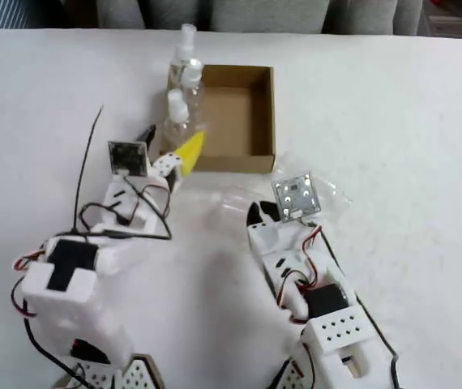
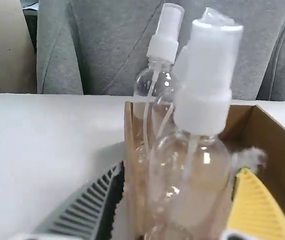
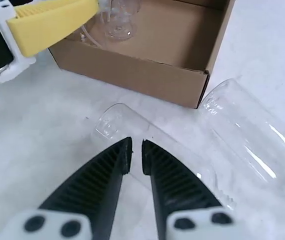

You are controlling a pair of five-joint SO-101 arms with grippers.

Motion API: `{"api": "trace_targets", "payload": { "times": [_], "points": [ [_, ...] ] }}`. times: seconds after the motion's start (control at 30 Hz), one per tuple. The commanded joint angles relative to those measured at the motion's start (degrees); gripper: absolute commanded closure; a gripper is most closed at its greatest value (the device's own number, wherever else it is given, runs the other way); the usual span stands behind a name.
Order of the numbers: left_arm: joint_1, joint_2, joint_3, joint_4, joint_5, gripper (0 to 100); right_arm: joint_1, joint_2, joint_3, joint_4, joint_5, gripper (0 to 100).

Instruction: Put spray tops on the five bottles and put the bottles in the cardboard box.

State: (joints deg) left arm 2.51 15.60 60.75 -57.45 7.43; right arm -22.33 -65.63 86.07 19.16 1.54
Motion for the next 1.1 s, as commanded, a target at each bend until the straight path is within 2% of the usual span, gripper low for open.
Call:
{"api": "trace_targets", "payload": {
  "times": [0.0, 0.27, 0.5, 0.7, 0.8, 0.97, 1.0, 1.07],
  "points": [
    [-1.9, -6.8, 3.0, -0.4, 0.7, 67, -0.4, -0.5, -0.4, -1.0, 0.8, 98.1],
    [-1.9, -16.0, 13.5, -0.4, 0.4, 67, 0.8, -0.6, -0.6, -1.0, 0.9, 98.2],
    [-1.9, -22.7, 21.3, -0.4, 0.3, 67, 8.6, -0.5, -1.2, -0.5, 0.9, 98.2],
    [-3.1, -24.8, 22.7, -0.4, 0.3, 68, 17.3, 0.0, -1.1, -0.4, 0.9, 98.2],
    [-3.1, -24.9, 22.8, -0.3, 0.3, 75, 20.6, 0.0, -0.7, 1.5, 0.9, 98.2],
    [-3.1, -25.0, 22.4, -0.3, -0.6, 97, 21.6, 0.0, -1.7, 7.0, 0.9, 98.3],
    [-3.1, -25.0, 22.4, -0.3, -2.0, 99, 21.5, 0.0, -2.7, 9.1, 0.9, 98.3],
    [-2.9, -24.7, 22.5, -0.3, -4.0, 96, 21.2, 0.0, -5.1, 14.5, 0.7, 98.3]
  ]
}}
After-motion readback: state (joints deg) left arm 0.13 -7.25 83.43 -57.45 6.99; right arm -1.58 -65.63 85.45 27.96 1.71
